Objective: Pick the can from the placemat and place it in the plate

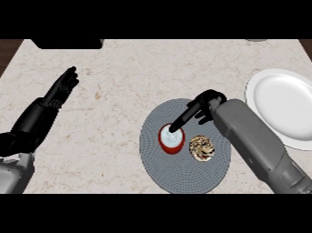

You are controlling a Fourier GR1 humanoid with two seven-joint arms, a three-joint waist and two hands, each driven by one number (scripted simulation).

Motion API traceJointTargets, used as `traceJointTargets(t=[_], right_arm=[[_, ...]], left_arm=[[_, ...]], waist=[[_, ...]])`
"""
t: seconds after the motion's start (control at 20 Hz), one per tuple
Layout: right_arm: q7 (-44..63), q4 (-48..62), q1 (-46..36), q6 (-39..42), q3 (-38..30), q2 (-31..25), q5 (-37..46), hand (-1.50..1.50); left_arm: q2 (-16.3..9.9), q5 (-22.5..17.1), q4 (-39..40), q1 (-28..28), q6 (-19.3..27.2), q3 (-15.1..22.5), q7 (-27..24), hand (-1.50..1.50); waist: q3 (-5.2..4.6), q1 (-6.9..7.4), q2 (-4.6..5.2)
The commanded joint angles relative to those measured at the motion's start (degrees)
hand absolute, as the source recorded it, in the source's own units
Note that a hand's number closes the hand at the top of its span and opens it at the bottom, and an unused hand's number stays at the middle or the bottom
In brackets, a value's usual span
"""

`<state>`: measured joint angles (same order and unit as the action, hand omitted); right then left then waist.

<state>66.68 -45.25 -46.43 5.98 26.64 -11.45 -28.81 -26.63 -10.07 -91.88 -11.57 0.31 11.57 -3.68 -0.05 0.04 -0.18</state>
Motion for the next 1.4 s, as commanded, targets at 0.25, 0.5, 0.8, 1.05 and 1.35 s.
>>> traceJointTargets(t=[0.25,0.5,0.8,1.05,1.35], right_arm=[[12.4,-0.8,-1.0,-1.1,0.9,4.9,-3.3,-1.5],[9.8,-0.7,1.5,-0.5,4.3,6.7,-2.2,-1.5],[7.4,-2.7,3.6,1.8,4.9,6.6,-3.3,1.5],[1.7,-2.6,3.5,-0.4,8.0,7.6,2.4,1.5],[-17.1,-19.7,3.1,5.6,32.2,-1.1,27.2,1.5]], left_arm=[[0.6,0.4,-1.5,1.0,-1.7,-1.0,0.3,0.0],[2.3,1.5,0.3,-2.8,-0.7,-1.1,3.0,0.0],[2.0,1.8,-0.8,1.0,-2.2,-2.1,-0.4,0.0],[1.1,1.3,-1.5,0.9,-4.0,-3.7,0.9,0.0],[1.8,1.9,-0.7,2.3,-2.8,-2.5,1.7,0.0]], waist=[[0.02,0.34,-0.01],[0.04,-0.22,0.18],[0.03,0.11,0.1],[0.04,0.43,0.2],[-0.16,-0.65,-2.8]])
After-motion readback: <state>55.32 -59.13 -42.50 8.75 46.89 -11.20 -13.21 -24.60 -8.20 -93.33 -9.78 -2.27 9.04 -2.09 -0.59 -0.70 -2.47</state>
